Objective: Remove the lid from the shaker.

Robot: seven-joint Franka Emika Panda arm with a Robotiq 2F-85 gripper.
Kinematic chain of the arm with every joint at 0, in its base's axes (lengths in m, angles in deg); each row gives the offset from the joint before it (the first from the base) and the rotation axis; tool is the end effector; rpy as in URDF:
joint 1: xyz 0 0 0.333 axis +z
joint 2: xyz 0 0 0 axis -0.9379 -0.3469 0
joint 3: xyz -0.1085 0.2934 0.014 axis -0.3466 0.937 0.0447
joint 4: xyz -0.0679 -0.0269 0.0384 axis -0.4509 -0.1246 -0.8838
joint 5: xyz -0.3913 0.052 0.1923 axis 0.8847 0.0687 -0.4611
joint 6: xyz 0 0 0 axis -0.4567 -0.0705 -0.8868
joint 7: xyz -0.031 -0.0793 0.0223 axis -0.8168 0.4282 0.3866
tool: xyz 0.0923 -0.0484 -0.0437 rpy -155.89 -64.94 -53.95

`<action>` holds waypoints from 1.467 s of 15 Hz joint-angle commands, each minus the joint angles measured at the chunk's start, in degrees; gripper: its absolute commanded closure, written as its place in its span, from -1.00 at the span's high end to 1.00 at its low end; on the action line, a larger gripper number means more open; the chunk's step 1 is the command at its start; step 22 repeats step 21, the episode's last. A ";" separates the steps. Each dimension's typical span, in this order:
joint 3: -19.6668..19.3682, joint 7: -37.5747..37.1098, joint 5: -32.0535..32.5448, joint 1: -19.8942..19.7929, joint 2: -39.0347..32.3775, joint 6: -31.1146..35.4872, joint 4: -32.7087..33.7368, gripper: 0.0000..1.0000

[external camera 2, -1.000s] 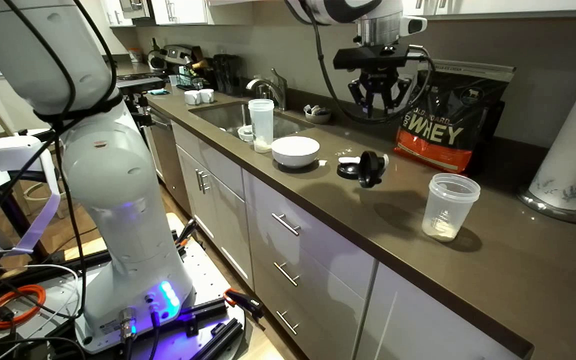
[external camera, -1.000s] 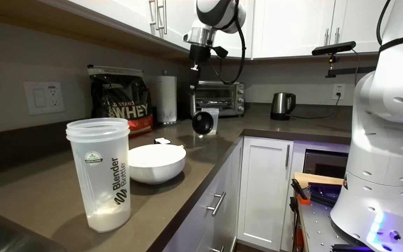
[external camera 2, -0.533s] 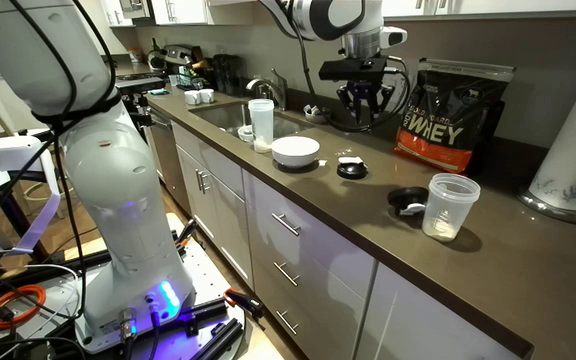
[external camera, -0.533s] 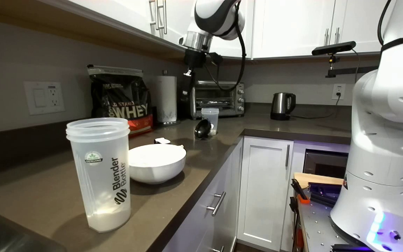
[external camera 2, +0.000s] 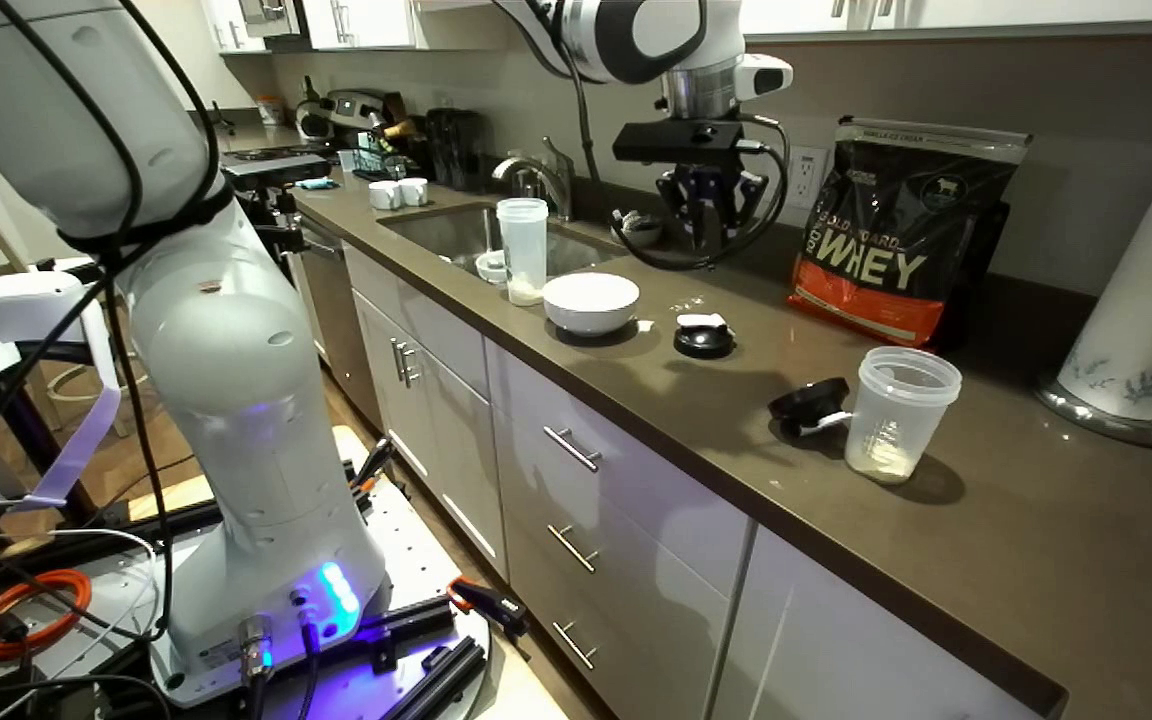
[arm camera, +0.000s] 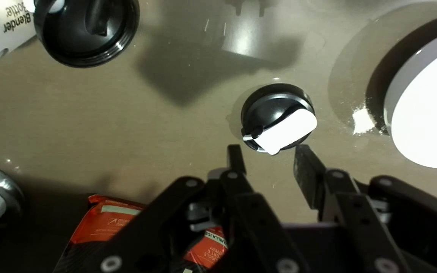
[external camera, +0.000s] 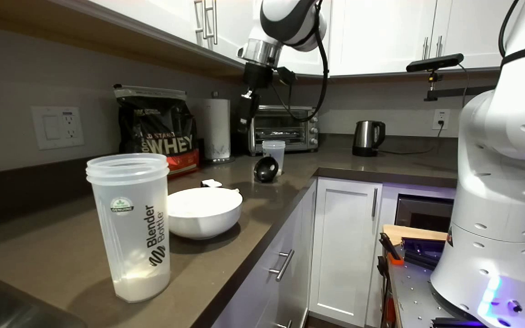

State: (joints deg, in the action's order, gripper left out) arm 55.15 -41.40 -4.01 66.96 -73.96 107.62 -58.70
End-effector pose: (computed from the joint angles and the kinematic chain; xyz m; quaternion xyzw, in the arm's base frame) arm 0.5314 -0.0926 0.4294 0.9840 0.0986 0.1469 0.0203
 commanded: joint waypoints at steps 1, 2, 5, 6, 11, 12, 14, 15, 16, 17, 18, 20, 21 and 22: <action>0.46 -2.35 -0.09 0.27 3.54 -0.55 -2.70 0.40; 0.64 -2.90 0.34 0.20 4.08 -0.63 -3.08 0.54; 0.06 -1.26 0.20 0.34 1.97 -0.24 -1.43 0.41; 0.04 -1.26 0.20 0.33 1.91 -0.24 -1.43 0.53; 0.02 -1.26 0.19 0.32 1.79 -0.24 -1.43 0.65; 0.02 -1.26 0.19 0.32 1.78 -0.24 -1.43 0.65; 0.01 -1.26 0.19 0.32 1.79 -0.24 -1.43 0.65; 0.01 -1.26 0.19 0.32 1.78 -0.24 -1.43 0.65; 0.01 -1.26 0.19 0.32 1.78 -0.24 -1.43 0.65; 0.01 -1.26 0.19 0.32 1.79 -0.24 -1.43 0.65; 0.01 -1.26 0.19 0.32 1.78 -0.24 -1.43 0.65; 0.01 -1.26 0.19 0.32 1.78 -0.24 -1.43 0.65; 0.01 -1.26 0.19 0.32 1.78 -0.24 -1.43 0.65; 0.01 -1.26 0.19 0.32 1.78 -0.24 -1.43 0.65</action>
